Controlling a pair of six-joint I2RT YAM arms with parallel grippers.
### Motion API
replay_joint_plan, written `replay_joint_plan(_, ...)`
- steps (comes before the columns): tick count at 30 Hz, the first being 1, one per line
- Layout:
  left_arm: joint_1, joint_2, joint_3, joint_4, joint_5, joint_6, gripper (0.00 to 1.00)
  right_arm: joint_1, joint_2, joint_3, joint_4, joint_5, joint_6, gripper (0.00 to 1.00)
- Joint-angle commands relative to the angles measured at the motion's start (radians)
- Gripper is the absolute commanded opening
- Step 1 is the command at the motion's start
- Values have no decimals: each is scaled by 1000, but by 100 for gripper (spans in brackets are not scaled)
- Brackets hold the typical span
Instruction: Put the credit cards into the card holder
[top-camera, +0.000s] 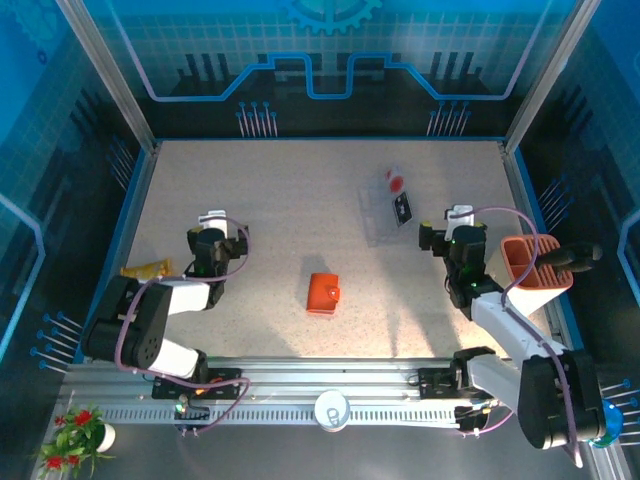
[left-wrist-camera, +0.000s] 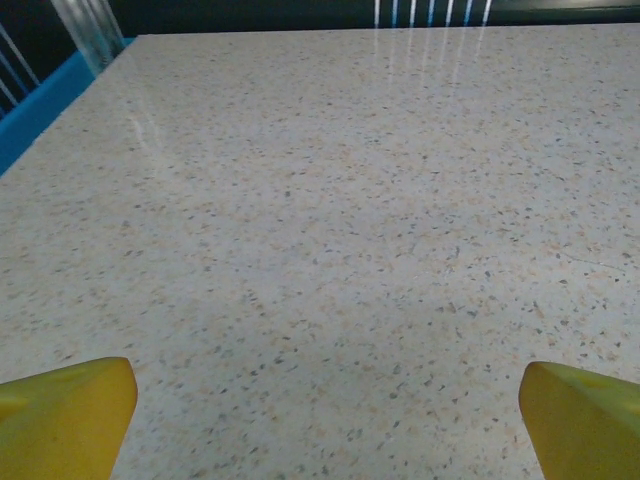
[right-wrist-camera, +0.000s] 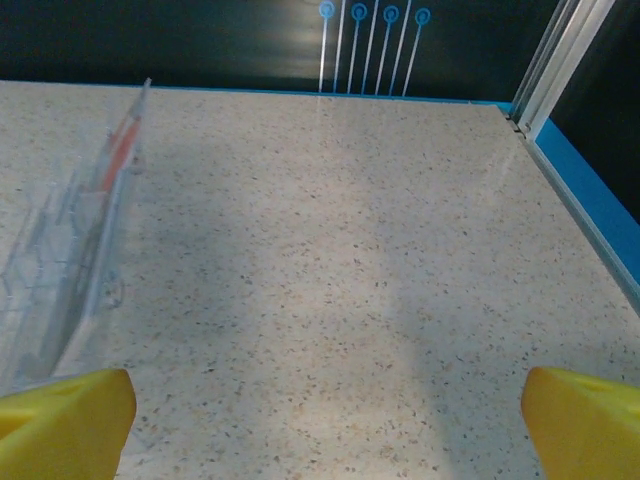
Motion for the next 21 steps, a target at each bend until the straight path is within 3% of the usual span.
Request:
replay_joint_plan(1, 27, 28, 27, 104, 87, 26, 99, -29, 62, -25, 151, -61, -31, 100)
replay_joint_plan(4, 62, 37, 17, 116, 151, 0, 99, -38, 160, -39, 295, -132, -44, 100)
replay_joint_plan(8, 75, 74, 6, 158, 155, -16, 99, -38, 305, -77, 507, -216, -81, 100)
replay_joint_plan(15, 78, 83, 4, 180, 160, -15, 99, -39, 500, -133, 815, -214, -97, 100)
replay_joint_plan(21, 79, 85, 6, 176, 166, -15, 99, -38, 486, -85, 698, -220, -94, 100)
